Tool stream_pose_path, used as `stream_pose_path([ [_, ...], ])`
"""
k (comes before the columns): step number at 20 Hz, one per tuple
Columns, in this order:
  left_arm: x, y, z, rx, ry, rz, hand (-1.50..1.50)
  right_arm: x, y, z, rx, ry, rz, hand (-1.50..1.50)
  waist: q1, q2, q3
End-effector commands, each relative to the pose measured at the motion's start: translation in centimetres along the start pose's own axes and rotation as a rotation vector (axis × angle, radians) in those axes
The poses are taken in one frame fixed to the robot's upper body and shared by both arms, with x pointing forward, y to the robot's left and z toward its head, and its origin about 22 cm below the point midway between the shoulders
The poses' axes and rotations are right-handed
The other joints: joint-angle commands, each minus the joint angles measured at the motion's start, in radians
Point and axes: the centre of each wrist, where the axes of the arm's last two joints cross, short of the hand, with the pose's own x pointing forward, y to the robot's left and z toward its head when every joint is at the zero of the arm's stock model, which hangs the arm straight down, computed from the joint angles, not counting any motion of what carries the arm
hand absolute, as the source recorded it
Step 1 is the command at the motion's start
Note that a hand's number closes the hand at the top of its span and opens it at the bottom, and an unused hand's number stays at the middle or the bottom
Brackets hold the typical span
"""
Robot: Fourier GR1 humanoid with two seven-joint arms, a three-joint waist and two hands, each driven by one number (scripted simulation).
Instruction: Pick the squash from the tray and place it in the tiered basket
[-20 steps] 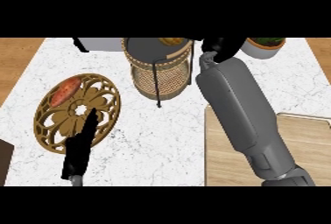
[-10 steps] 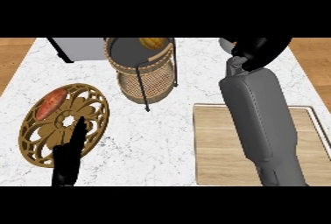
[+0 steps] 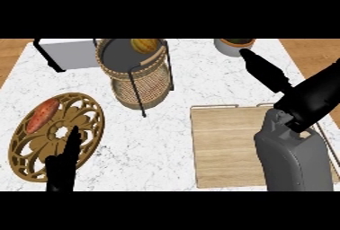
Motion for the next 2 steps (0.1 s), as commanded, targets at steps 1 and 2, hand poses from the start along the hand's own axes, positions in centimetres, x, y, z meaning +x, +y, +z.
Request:
stream_pose_path([
  [1,-1.0,0.6,0.5,0.017,0.05,0.005,0.0,-0.6,-5.3,1.5,0.066,0.093,0.023,-1.5,-0.015,0.004,-0.003],
  [2,-0.6,0.1,0.3,0.031,0.037,0.019,0.0,-0.3,-6.6,1.7,0.054,0.096,-0.003,-1.5,-0.023,0.002,-0.004],
])
